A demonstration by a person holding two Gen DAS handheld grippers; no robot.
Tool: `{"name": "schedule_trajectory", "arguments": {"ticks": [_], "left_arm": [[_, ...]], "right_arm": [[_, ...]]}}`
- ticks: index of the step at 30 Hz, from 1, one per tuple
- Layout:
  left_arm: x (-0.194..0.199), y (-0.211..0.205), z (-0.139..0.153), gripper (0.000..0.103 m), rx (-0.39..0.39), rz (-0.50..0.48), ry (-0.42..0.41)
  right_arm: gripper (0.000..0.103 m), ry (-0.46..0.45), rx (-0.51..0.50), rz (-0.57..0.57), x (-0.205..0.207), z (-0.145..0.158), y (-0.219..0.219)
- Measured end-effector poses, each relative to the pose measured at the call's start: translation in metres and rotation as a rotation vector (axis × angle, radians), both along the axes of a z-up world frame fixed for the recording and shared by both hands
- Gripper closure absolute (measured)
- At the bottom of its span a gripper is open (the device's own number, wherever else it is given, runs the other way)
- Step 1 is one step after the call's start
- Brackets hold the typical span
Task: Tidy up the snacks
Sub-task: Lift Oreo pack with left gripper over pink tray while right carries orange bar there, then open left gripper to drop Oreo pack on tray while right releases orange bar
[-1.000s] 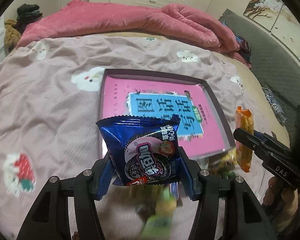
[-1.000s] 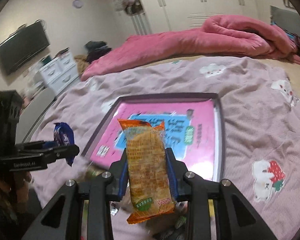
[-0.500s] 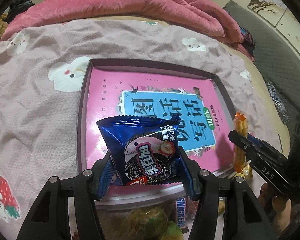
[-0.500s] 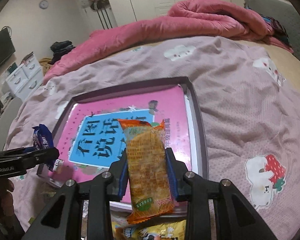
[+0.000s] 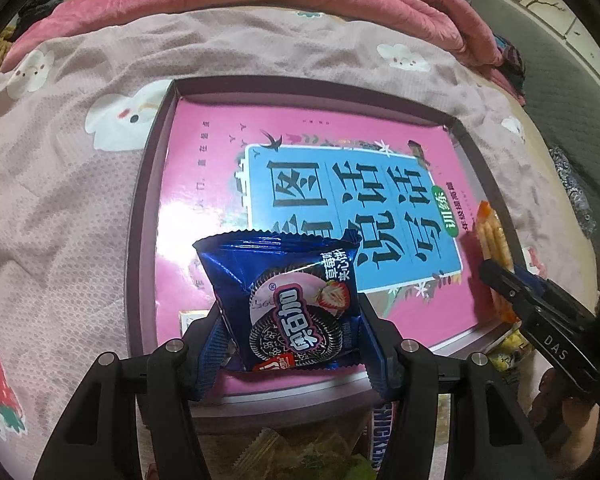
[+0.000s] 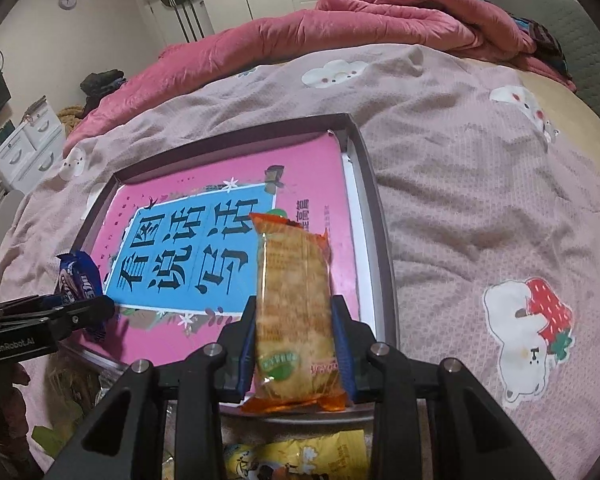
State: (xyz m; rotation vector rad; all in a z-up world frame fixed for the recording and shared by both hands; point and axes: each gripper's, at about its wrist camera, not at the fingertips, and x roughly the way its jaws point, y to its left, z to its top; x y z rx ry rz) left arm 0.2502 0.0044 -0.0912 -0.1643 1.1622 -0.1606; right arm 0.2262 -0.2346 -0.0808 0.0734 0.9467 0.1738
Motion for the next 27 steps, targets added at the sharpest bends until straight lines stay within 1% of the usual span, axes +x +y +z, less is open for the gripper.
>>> {"name": "schedule_trajectory", "arguments": {"ticks": [7, 10, 12, 15, 19, 22, 26, 27], "left_arm": [[-0.005, -0.002, 0.001, 0.040, 0.016, -0.005, -0.003], [-0.010, 0.003, 0.005, 0.039, -0.004, 0.002, -0.008], [-0.014, 0.007, 0.009, 0.038, -0.015, 0.006, -0.018], [-0.022, 0.013, 0.017, 0.037, -0.031, 0.017, -0.035], [-0.034, 0.025, 0.028, 0.035, -0.057, 0.041, -0.060], [-0.044, 0.032, 0.035, 0.034, -0.060, 0.055, -0.082], [-0.056, 0.039, 0.043, 0.033, -0.045, 0.073, -0.113], [-0.058, 0.040, 0.045, 0.033, -0.038, 0.075, -0.119]], "right_arm": [[0.069, 0.009, 0.022, -0.009, -0.005, 0.002, -0.008], [0.069, 0.012, 0.034, -0.014, -0.008, 0.004, -0.013], [0.068, 0.012, 0.057, -0.012, -0.011, 0.006, -0.016], [0.068, 0.006, 0.065, -0.005, -0.016, 0.011, -0.018], [0.064, -0.010, 0.080, -0.008, -0.022, 0.018, -0.023], [0.064, -0.013, 0.087, -0.016, -0.025, 0.021, -0.027], [0.063, -0.026, 0.094, -0.024, -0.030, 0.026, -0.030], [0.060, -0.030, 0.094, -0.026, -0.031, 0.027, -0.031]]}}
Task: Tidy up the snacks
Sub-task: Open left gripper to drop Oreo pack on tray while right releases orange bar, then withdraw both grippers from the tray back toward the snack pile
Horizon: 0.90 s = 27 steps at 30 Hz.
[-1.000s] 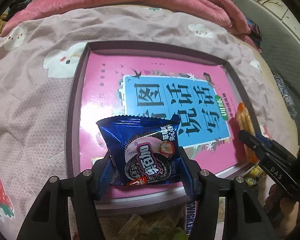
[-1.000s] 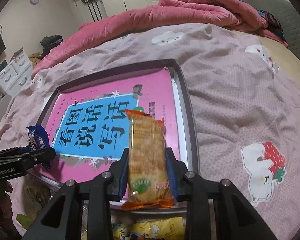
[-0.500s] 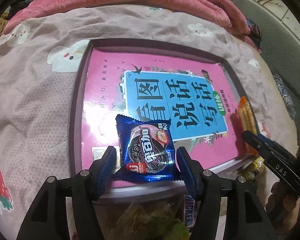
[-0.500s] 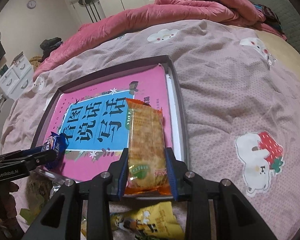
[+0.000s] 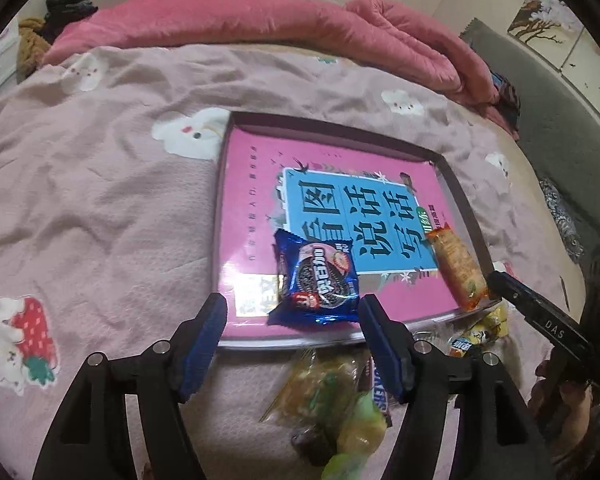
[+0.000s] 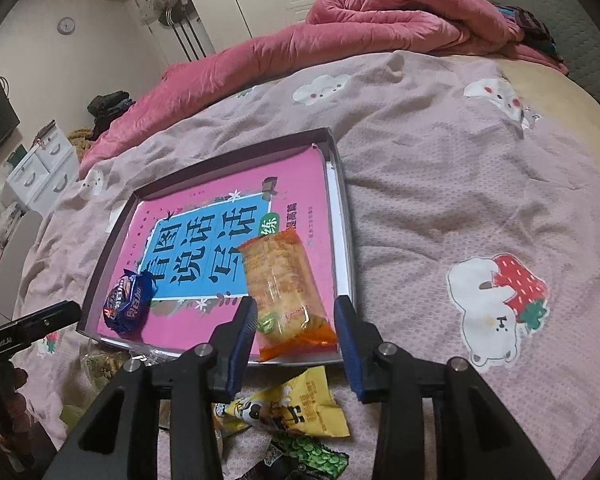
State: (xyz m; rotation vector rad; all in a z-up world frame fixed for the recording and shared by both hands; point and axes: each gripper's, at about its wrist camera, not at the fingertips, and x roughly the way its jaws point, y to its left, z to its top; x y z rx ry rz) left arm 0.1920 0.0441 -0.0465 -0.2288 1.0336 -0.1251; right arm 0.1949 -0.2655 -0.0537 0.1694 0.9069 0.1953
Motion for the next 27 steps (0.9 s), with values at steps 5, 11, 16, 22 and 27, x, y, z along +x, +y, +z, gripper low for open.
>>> {"name": "schedule_trajectory", "arguments": {"ticks": [5, 11, 16, 22, 27], "left_arm": [[-0.011, 0.003, 0.008, 0.032, 0.012, 0.008, -0.025], [-0.024, 0.003, 0.016, 0.028, -0.018, 0.012, -0.044], [-0.037, -0.001, 0.020, 0.027, -0.027, 0.003, -0.049], [-0.052, -0.004, 0.019, 0.027, -0.018, -0.019, -0.045], [-0.064, -0.004, 0.014, 0.027, -0.001, -0.028, -0.036]], "right_arm": [[0.055, -0.033, 0.009, -0.007, -0.007, 0.009, -0.002], [0.052, -0.062, 0.020, -0.003, -0.019, 0.020, -0.002], [0.051, -0.079, 0.022, 0.002, -0.029, 0.029, -0.002], [0.050, -0.083, 0.014, 0.011, -0.044, 0.034, -0.003], [0.050, -0.061, -0.012, 0.004, -0.059, 0.029, -0.006]]}}
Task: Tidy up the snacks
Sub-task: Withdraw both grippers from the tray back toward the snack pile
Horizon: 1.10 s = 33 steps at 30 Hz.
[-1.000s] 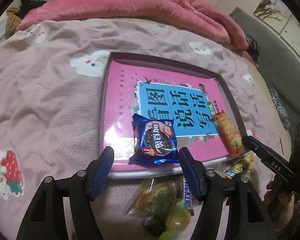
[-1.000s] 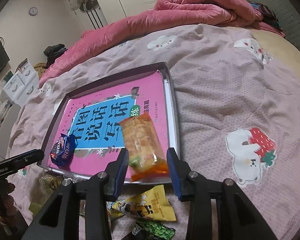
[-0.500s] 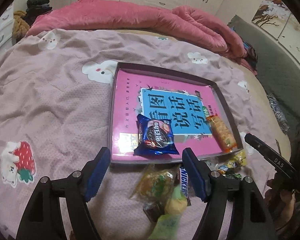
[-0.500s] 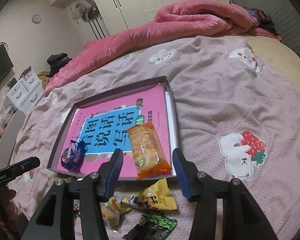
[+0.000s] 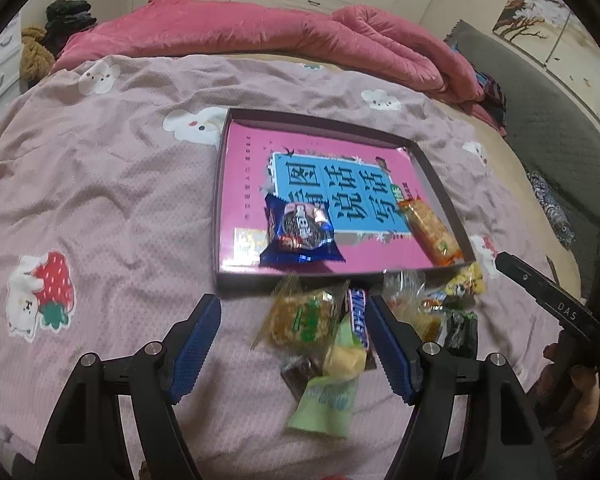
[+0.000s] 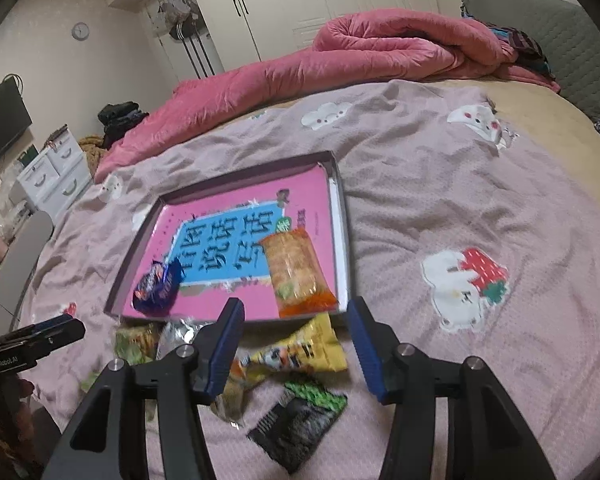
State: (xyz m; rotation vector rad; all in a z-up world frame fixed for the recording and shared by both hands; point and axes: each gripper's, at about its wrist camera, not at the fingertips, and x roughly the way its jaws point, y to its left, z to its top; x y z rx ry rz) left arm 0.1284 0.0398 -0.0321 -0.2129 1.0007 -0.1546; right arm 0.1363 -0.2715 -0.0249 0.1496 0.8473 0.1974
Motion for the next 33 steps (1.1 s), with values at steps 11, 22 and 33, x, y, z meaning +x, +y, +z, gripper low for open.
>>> {"name": "schedule_trajectory", "arguments": {"ticks": [11, 22, 33], "left_arm": [[-0.019, -0.011, -0.008, 0.027, 0.015, -0.061, 0.023], [-0.025, -0.031, -0.020, 0.027, 0.020, -0.116, 0.069], [-0.018, -0.053, -0.040, 0.027, 0.084, -0.126, 0.127]], "right_arm": [[0.050, 0.041, 0.013, -0.006, -0.016, -0.009, -0.003], [0.050, 0.091, 0.019, -0.014, -0.028, -0.018, -0.005], [0.050, 0.171, 0.001, -0.006, -0.030, -0.037, 0.001]]}}
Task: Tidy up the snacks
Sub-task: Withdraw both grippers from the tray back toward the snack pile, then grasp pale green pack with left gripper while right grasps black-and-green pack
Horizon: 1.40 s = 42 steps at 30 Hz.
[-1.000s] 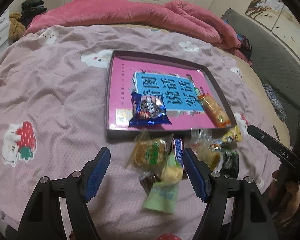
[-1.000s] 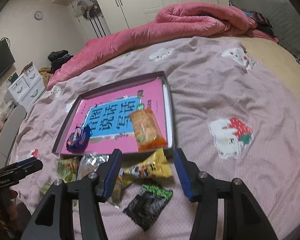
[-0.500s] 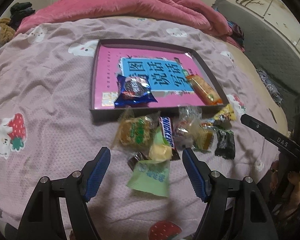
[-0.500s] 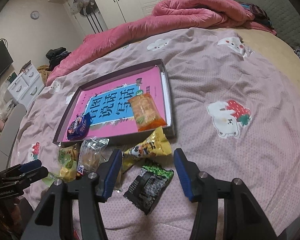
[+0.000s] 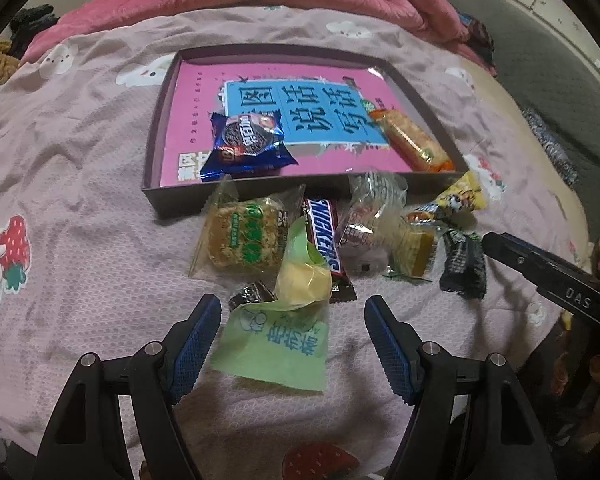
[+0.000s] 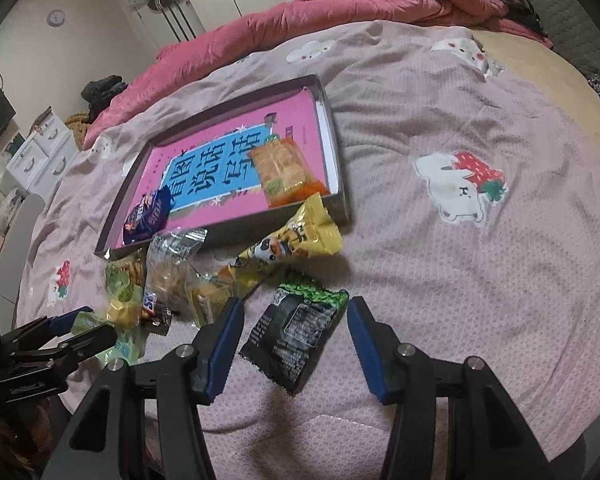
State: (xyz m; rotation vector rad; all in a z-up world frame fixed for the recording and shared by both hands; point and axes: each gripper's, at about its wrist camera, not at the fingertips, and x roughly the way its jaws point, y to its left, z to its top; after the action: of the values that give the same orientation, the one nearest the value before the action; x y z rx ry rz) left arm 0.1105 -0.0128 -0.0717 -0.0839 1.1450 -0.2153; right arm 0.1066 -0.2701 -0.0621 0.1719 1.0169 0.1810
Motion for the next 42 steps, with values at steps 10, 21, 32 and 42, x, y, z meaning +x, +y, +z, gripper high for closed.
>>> {"name": "schedule_trajectory", "arguments": {"ticks": [10, 21, 32, 42], "left_arm": [[0.010, -0.026, -0.012, 0.027, 0.121, -0.024, -0.002], [0.015, -0.023, -0.017, 0.038, 0.141, -0.009, -0.050], [0.010, -0.005, -0.019, 0.041, 0.047, 0.014, -0.017], [0.005, -0.006, -0.025, 0.038, 0.074, 0.054, 0.053]], "right_arm": [[0.050, 0.061, -0.021, -0.005, 0.002, -0.016, 0.002], [0.048, 0.086, -0.104, -0.014, 0.015, -0.035, 0.027], [0.060, 0.062, -0.114, -0.001, 0.009, -0.035, 0.011], [0.059, 0.064, -0.164, 0.015, 0.010, -0.036, 0.014]]}}
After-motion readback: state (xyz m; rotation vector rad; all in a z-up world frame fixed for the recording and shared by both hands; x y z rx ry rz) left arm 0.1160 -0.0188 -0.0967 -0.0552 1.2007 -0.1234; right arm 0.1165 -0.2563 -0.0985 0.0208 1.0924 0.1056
